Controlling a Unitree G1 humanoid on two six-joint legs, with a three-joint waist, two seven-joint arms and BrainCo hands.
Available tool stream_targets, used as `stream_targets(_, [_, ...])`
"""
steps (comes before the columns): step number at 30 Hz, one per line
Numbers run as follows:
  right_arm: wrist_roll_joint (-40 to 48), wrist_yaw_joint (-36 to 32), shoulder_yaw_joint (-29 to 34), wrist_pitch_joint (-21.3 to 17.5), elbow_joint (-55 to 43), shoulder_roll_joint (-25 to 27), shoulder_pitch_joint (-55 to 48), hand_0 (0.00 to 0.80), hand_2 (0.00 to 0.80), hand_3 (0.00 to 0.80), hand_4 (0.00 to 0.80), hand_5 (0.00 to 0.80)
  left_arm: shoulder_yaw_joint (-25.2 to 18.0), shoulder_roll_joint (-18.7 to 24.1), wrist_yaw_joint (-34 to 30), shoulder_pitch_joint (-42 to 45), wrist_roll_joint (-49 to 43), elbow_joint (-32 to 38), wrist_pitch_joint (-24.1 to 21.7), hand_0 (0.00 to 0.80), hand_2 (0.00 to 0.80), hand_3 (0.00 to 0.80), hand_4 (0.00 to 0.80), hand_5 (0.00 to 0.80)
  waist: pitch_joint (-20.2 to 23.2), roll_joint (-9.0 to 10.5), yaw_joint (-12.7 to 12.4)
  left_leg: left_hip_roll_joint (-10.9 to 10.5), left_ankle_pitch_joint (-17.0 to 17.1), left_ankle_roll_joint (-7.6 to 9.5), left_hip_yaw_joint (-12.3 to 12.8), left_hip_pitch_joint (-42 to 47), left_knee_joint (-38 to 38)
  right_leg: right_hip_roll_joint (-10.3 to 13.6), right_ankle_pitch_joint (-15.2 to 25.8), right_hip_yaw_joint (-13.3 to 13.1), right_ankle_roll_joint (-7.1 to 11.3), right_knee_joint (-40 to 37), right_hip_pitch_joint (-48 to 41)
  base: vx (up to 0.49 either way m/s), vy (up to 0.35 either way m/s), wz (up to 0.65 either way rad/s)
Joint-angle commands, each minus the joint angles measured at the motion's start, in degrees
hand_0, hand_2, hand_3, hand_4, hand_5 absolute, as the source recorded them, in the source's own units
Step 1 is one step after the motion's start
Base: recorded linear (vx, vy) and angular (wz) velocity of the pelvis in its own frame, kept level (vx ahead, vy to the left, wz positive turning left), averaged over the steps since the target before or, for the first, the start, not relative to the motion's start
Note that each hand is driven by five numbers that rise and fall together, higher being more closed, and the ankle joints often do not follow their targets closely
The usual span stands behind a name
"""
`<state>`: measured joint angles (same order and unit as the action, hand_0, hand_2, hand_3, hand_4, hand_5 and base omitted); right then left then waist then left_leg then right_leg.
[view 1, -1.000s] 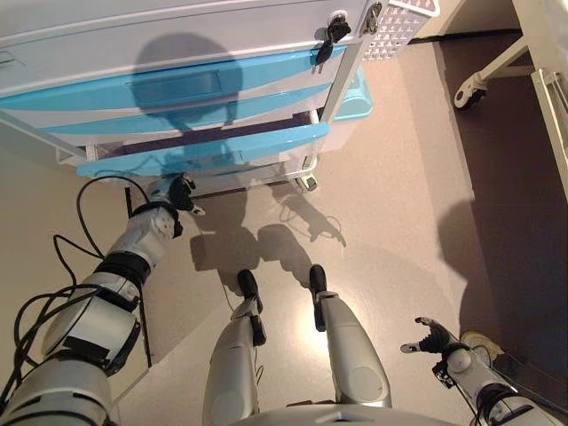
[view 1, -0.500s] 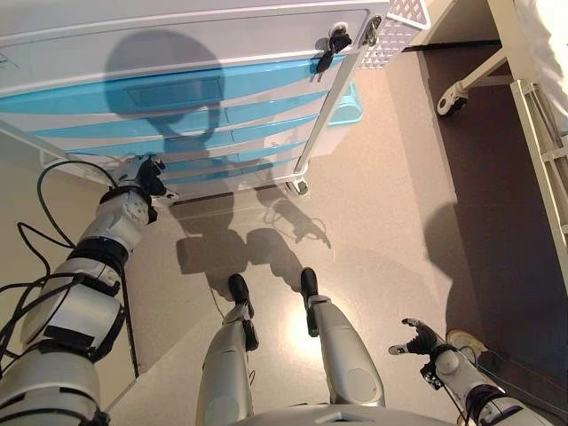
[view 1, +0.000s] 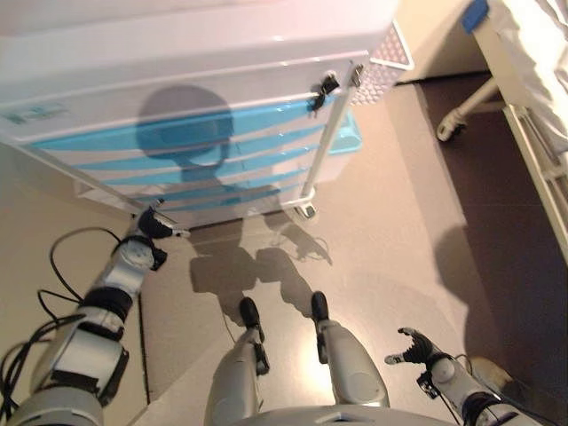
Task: Open the drawer and pick up the medicine
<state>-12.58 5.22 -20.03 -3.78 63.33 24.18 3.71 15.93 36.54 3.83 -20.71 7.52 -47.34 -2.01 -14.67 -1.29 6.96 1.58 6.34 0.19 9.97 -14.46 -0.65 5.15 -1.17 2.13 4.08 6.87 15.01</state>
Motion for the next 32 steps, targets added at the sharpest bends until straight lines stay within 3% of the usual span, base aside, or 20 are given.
stream_targets(1, [-2.53,-0.01,1.04,0.91,0.93,2.65,-0.75,0.0,0.0,0.0,0.0,0.0,-3.53,2.31,-3.08,1.26,6.75,2.34,-2.76,0.0,0.0,0.0,0.0,0.0,1.26,1.45,-1.56,-2.08,-3.69,-1.33,-2.27,0.67,1.7,1.04,6.24,0.9,1.75,-2.25,2.46,0.047,-0.068,0.28])
stream_targets(6, [-2.89,0.01,2.56,1.14,2.59,2.53,-0.87,0.0,0.0,0.0,0.0,0.0,-6.57,1.16,-4.78,8.97,9.37,6.82,-3.27,0.0,0.0,0.0,0.0,0.0,2.98,0.74,-2.89,-1.24,-2.01,-2.15,-4.15,4.66,-1.56,0.39,5.17,3.77,1.29,-3.79,-2.13,0.062,-0.11,0.35])
stream_targets(11, [-2.96,-0.12,3.86,1.23,3.26,1.69,-1.62,0.0,0.0,0.0,0.0,0.0,-9.55,-4.31,-4.5,14.08,9.76,6.21,-2.9,0.0,0.0,0.0,0.0,0.0,5.52,1.11,-3.82,-0.36,-2.75,-2.55,-4.95,7.76,-0.98,-0.21,4.02,5.31,0.87,-4.84,-6.4,0.064,-0.08,0.19])
stream_targets(12, [-2.46,0.09,4.66,1.26,3.6,0.99,-1.59,0.0,0.0,0.0,0.0,0.0,-11.02,-7.27,-3.62,15.86,8.84,4.39,-2.97,0.0,0.0,0.0,0.0,0.0,6.7,1.32,-4.32,-0.2,-3.57,-2.59,-4.96,8.99,-0.09,-0.45,3.42,5.46,0.69,-5.18,-8.24,0.044,-0.039,0.11])
stream_targets(17, [-0.76,0.62,6.11,1.14,3.84,-0.46,-2.09,0.0,0.0,0.0,0.0,0.0,-13.52,-12.96,-1.56,19.3,6.07,-3.17,-2.71,0.0,0.0,0.0,0.0,0.0,9.17,1.63,-5.01,0.02,-5.05,-2.51,-4.69,12.31,0.96,-0.83,2.43,5.28,0.54,-5.87,-12.24,0.073,-0.025,0.02])
stream_targets(23, [4.22,0.48,7.51,0.57,4.31,-3.11,-2.96,0.0,0.0,0.0,0.0,0.0,-12.83,-16.61,-0.02,20.63,0.05,-12.0,-2.11,0.0,0.0,0.0,0.0,0.0,11.74,1.88,-5.22,0.22,-4.4,-2.69,-4.35,15.68,-1.76,-1.4,1.9,5.65,0.43,-6.61,-14.99,0.028,-0.002,-0.02])
stream_targets(27, [14.01,-1.61,10.37,0.07,7.99,-6.74,-3.65,0.0,0.0,0.0,0.0,0.0,-12.08,-19.6,1.57,21.47,-3.14,-18.75,-1.44,0.0,0.0,0.0,0.0,0.0,13.61,2.64,-5.71,-0.04,-4.43,-2.54,-4.61,17.14,-2.55,-1.61,2.05,6.06,0.46,-7.93,-16.71,0.018,-0.002,0.01])
stream_targets(32, [15.86,-2.28,10.58,0.31,10.71,-8.54,-3.85,0.0,0.0,0.0,0.0,0.0,-11.2,-21.6,1.17,22.27,-4.9,-23.31,-0.86,0.0,0.0,0.0,0.0,0.0,14.44,3.1,-6.24,-0.44,-4.79,-2.26,-4.65,18.09,-2.69,-1.5,2.4,5.89,0.59,-8.93,-17.87,0.014,-0.004,0.0])
